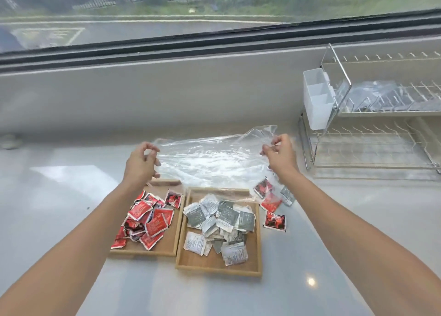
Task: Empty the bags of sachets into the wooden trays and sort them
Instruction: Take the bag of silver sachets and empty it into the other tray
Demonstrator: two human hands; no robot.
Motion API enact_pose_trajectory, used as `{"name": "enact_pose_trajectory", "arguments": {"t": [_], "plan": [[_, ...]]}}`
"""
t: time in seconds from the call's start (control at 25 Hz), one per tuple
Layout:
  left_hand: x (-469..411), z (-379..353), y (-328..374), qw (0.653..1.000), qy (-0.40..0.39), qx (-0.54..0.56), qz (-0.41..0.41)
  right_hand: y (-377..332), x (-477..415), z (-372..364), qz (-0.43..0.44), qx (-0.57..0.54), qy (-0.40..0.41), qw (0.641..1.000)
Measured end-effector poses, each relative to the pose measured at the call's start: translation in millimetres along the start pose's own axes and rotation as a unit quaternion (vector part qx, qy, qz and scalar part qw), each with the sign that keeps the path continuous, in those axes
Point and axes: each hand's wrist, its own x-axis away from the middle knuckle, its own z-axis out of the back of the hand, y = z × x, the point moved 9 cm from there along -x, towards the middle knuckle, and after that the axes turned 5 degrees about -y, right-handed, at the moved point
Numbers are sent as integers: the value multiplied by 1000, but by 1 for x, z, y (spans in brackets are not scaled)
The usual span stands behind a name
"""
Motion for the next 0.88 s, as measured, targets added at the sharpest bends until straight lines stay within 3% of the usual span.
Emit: {"name": "enact_pose_trajectory", "arguments": {"t": [0.12,0.48,0.6,0.68,0.76,0.88], "plan": [[-22,17,2,998,41,-35,-28,2,-24,-31,2,-13,-25,1000],[-118,17,-27,997,52,-15,-59,24,-94,-97,-55,-29,-46,997],[-140,7,-46,991,63,-111,-29,43,-111,-117,-77,33,-41,996],[-143,-1,-44,954,103,-276,-52,49,-114,-123,-63,76,-20,995],[-141,-26,-32,918,89,-368,-117,46,-109,-121,-28,148,38,988],[-141,-76,-32,909,-4,-384,-164,11,-96,-130,112,347,103,925]]}}
